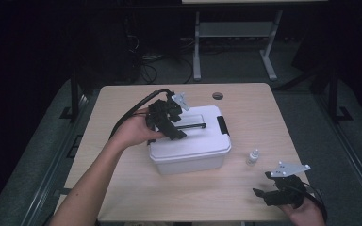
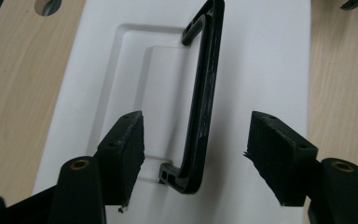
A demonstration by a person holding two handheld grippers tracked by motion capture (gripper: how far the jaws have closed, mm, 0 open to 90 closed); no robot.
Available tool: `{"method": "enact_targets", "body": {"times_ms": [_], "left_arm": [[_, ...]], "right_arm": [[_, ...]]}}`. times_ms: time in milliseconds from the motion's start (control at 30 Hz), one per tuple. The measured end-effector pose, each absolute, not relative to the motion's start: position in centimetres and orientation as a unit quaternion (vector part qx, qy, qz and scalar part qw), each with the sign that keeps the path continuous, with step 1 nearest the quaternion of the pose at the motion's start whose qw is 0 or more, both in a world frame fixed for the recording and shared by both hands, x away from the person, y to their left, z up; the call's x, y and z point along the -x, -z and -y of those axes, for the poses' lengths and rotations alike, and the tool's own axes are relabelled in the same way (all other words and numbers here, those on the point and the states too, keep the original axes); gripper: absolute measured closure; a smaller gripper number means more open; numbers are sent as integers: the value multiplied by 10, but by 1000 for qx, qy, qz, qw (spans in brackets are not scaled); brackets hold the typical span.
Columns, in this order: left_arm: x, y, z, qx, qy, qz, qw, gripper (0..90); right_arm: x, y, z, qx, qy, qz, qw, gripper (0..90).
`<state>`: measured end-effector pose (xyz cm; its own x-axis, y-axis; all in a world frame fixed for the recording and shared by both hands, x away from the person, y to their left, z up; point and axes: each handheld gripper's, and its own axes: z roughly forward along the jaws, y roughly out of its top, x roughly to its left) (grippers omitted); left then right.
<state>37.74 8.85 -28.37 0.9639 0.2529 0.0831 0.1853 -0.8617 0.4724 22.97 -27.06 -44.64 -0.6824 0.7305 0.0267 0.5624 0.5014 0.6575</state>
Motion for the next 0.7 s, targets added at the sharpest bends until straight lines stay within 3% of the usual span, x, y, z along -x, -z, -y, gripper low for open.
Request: {"method": "enact_targets", "body": {"times_ms": [700], "left_arm": [[-389, 287, -75, -963, -69, -124, 228, 716]], "right_arm": [[-228, 446, 271, -374, -322, -860, 133, 229]]}}
